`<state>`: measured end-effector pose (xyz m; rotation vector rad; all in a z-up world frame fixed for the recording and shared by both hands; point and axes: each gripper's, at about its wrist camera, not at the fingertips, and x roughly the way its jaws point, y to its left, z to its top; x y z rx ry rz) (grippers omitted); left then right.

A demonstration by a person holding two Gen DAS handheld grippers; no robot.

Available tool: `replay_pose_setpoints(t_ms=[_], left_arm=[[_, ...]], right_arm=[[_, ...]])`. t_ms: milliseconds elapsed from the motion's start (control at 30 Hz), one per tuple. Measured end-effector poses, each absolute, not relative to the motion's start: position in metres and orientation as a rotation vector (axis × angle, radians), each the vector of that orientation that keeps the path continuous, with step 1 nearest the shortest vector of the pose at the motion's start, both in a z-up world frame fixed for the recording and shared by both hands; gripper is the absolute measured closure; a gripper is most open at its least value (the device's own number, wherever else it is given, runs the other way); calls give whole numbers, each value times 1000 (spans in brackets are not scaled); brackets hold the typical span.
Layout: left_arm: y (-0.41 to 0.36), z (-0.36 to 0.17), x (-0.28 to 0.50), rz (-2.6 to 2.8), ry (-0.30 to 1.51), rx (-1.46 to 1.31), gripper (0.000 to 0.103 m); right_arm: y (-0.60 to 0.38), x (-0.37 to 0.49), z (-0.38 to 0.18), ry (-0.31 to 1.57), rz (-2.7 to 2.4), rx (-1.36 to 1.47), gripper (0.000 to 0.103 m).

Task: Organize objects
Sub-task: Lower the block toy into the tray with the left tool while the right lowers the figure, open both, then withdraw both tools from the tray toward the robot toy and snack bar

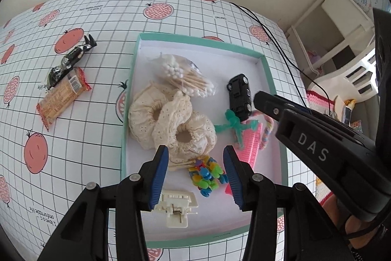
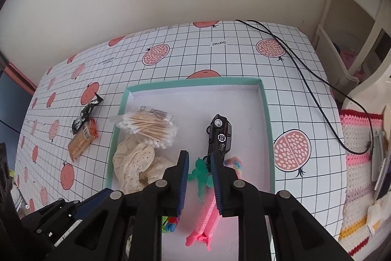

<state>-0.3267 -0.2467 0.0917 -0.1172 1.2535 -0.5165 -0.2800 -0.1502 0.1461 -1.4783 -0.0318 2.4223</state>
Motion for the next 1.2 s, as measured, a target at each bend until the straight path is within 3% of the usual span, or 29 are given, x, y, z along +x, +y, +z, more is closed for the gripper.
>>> replay_pose_setpoints(t_ms=[333, 433, 533, 600, 667, 733, 867, 1067, 1200], left_arm=[[-216, 91, -311, -325, 1169, -189, 55], [-203, 90, -307, -273, 1152, -217, 55], [-193, 90, -305, -228, 1134, -238, 36], [-187, 91, -304, -196, 1118, -249, 32], [-183, 91, -304, -167, 1105, -250, 23], [-178, 91, -304, -141, 1091, -255, 14], [-171, 90, -302, -101, 1077, -272, 8], [-164, 89, -300, -73, 1066, -286, 7], [-163, 89, -300, -67, 1065, -293, 7]], right_arm=[[-152, -281, 143, -52, 2411, -1487, 81], [-156, -282, 142, -73, 2416, -1495, 75], [-161, -283, 143, -89, 2426, -1496, 73], [-165, -283, 144, -104, 2435, -1492, 62], [-167, -284, 144, -121, 2445, -1487, 44], [-170, -285, 144, -135, 2454, -1487, 34], [-173, -287, 140, -157, 2454, -1497, 22], [-175, -288, 138, -175, 2451, -1493, 7], [-174, -288, 138, -176, 2450, -1494, 5]])
